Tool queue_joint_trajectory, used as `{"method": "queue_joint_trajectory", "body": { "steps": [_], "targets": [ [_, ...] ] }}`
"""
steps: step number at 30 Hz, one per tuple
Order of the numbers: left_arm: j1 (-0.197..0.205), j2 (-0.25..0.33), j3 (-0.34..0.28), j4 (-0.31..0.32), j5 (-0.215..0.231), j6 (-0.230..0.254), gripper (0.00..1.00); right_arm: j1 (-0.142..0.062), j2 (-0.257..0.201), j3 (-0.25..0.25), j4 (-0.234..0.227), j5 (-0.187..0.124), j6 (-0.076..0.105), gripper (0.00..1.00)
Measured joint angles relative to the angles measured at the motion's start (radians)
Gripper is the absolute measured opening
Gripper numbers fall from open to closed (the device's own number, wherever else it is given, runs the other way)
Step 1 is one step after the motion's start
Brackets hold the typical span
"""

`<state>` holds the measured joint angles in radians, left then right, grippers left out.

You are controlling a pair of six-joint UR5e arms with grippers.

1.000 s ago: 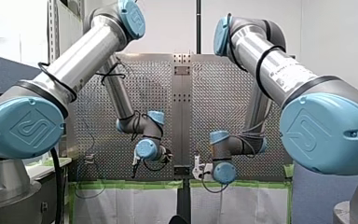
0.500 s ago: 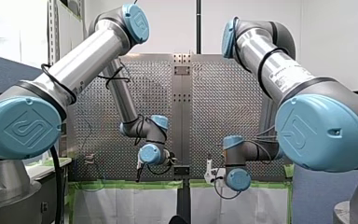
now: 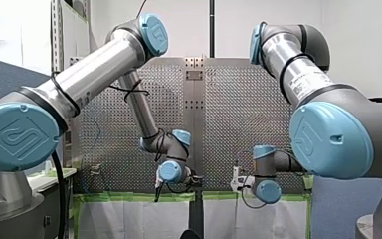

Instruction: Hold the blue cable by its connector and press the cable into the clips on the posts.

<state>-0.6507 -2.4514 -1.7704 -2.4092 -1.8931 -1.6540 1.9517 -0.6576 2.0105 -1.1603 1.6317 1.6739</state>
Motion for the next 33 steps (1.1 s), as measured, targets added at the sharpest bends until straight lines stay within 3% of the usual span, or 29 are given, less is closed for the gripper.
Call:
{"method": "queue_joint_trajectory", "body": {
  "steps": [9, 19, 28, 33],
  "targets": [
    [-0.081, -0.079, 0.081, -0.016, -0.078, -0.018, 0.0, -0.065, 0.0, 0.001, -0.017, -0.008, -0.004, 0.0],
    [-0.157, -0.156, 0.173, -0.051, -0.145, -0.021, 0.0, -0.112, 0.0, 0.001, -0.016, -0.017, -0.033, 0.0],
    [-0.178, -0.203, 0.25, -0.055, -0.22, -0.033, 0.0, -0.15, 0.0, 0.001, -0.015, -0.027, -0.071, 0.0],
    [-0.177, -0.204, 0.288, -0.058, -0.257, -0.033, 0.0, -0.167, 0.0, 0.0, -0.015, -0.041, -0.08, 0.0]
  ]
}}
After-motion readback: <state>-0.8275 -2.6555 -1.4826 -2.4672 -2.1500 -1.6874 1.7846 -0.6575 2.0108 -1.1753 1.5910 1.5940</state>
